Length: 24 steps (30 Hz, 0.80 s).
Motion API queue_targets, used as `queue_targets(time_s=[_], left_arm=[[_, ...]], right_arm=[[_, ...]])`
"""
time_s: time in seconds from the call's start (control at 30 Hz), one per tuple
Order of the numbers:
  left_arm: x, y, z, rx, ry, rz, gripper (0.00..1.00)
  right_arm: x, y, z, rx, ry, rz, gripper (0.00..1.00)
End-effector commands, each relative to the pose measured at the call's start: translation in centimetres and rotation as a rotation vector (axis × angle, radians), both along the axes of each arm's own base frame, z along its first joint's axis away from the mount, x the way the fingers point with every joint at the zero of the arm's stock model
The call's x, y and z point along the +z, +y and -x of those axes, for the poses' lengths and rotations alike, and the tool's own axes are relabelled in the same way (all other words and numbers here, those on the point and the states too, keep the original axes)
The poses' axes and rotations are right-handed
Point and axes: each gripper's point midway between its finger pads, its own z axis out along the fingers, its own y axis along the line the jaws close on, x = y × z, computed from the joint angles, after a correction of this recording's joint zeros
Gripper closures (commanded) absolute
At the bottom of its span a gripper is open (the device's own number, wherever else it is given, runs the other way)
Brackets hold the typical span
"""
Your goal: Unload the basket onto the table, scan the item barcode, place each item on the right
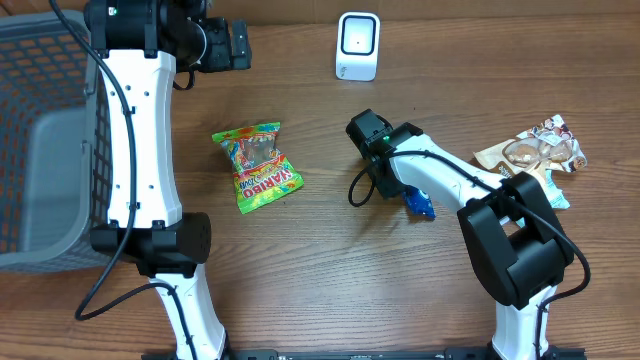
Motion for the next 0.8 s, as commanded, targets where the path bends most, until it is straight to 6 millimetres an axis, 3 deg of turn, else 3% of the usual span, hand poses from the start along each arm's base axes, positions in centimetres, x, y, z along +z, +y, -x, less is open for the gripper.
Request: queue_targets(time_s=[0.0, 0.1, 0.13, 0.37, 0.53, 0.63, 0.77], left_arm=[[-0.2, 0.2, -0.2, 0.008, 0.003, -0.002, 0.01], [-0.2, 0.2, -0.2, 0.007, 0.003, -0.002, 0.00], [-0.2, 0.2, -0.2, 0.007, 0.003, -0.002, 0.00], [-0.3, 0.2, -0.2, 0.007, 0.003, -0.002, 0.00], [-0.3, 0.2, -0.2, 0.007, 0.003, -0.002, 0.00], [-0.3, 0.2, -0.2, 0.007, 0.003, -0.002, 0.00], [-0.3, 0.2, -0.2, 0.007, 0.003, -0.002, 0.00]], right_arm=[[0.6, 0.4, 0.1, -0.012, -0.016, -0.044, 0.61], [0.7, 1.1, 0.2, -0.008, 0.001, -0.079, 0.72], [0.8, 1.6, 0.3, -0.005, 0.018, -0.106, 0.96], [3.5, 7.9, 2.4, 0.019, 0.229, -0.483, 0.96], [9.9, 14.6, 5.4, 0.143, 0.496, -1.051, 0.96], [12.3, 14.9, 6.0, 0.264, 0.548, -1.271, 0.96], [10.7, 13.0, 5.2, 0.215, 0.570, -1.350, 0.96]])
